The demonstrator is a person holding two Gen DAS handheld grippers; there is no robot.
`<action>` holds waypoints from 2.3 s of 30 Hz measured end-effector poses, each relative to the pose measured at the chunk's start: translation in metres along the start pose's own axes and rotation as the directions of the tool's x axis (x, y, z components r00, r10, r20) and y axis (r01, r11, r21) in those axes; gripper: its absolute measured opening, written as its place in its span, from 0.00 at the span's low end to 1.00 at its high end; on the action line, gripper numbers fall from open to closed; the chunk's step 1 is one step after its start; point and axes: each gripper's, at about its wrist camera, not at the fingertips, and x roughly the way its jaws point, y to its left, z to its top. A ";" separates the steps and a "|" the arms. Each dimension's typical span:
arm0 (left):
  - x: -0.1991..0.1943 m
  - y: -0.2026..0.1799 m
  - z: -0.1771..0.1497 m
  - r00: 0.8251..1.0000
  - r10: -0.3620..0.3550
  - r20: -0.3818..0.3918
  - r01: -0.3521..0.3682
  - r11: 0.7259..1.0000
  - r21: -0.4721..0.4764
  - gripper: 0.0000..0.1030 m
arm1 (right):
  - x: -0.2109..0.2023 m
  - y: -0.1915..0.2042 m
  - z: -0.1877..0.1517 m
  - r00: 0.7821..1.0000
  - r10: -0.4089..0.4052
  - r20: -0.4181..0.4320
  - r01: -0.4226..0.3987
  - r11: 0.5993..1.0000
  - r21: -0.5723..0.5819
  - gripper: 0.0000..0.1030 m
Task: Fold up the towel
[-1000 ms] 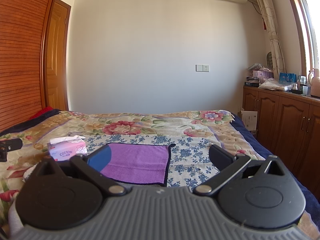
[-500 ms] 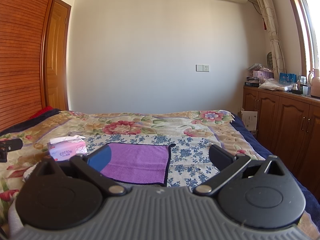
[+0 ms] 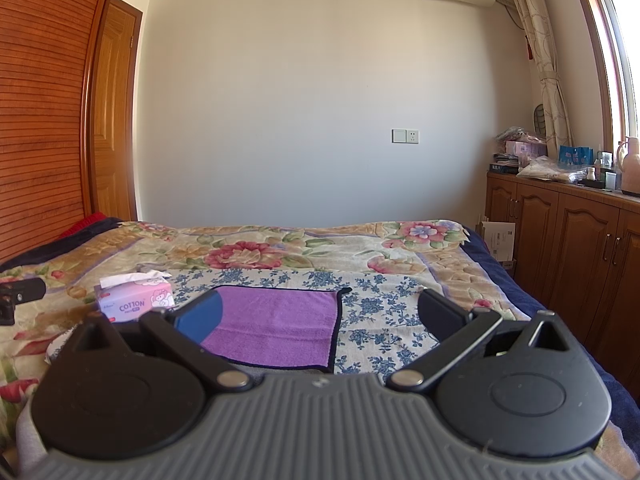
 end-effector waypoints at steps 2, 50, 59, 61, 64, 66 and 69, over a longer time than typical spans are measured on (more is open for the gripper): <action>0.000 0.000 0.000 1.000 0.000 0.000 0.000 1.000 0.000 1.00 | 0.000 0.000 0.000 1.000 0.000 0.001 0.000 1.000 0.000 1.00; 0.018 -0.018 -0.010 0.997 -0.023 -0.071 0.026 0.998 0.049 1.00 | 0.021 0.002 -0.001 0.998 0.043 -0.055 -0.043 0.999 0.005 1.00; 0.043 -0.014 -0.011 0.988 -0.036 -0.150 0.044 0.998 0.049 1.00 | 0.046 0.004 -0.003 0.991 0.063 -0.116 -0.065 0.998 -0.011 1.00; 0.049 -0.013 -0.010 0.985 -0.041 -0.167 0.048 0.998 0.044 1.00 | 0.051 0.004 -0.004 0.989 0.069 -0.128 -0.072 0.997 -0.016 1.00; 0.057 -0.012 -0.009 0.982 -0.044 -0.185 0.051 0.998 0.036 1.00 | 0.058 0.004 -0.004 0.986 0.077 -0.145 -0.081 0.996 -0.022 1.00; 0.061 -0.011 -0.008 0.980 -0.047 -0.195 0.054 0.998 0.029 1.00 | 0.063 0.005 -0.004 0.984 0.083 -0.158 -0.087 0.996 -0.024 1.00; 0.069 -0.011 -0.008 0.977 -0.052 -0.205 0.059 0.998 0.025 1.00 | 0.070 0.003 -0.005 0.980 0.093 -0.177 -0.099 0.995 -0.022 1.00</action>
